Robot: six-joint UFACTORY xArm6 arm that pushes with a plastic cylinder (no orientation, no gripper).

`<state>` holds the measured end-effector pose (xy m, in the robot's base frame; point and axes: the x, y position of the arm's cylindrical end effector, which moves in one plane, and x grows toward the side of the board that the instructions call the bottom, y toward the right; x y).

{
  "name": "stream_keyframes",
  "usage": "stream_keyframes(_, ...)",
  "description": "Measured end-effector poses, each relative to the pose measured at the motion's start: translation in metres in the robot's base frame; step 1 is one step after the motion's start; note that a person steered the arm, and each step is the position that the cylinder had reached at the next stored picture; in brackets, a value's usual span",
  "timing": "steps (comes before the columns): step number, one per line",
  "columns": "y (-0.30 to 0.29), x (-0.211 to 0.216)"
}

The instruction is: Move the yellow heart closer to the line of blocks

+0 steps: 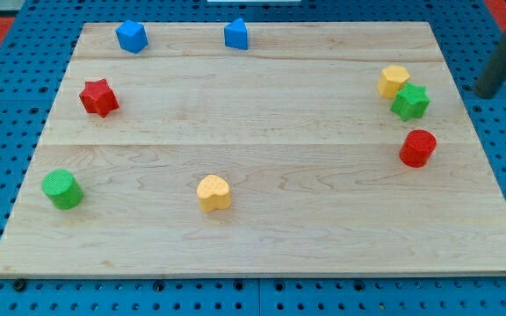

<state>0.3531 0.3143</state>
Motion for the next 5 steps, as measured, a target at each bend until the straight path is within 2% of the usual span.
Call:
stream_keyframes(1,-0.052,0.002)
stream_keyframes(3,-0.077,0.030)
stream_keyframes(4,-0.044,0.034)
stream_keyframes(5,0.031,0.044)
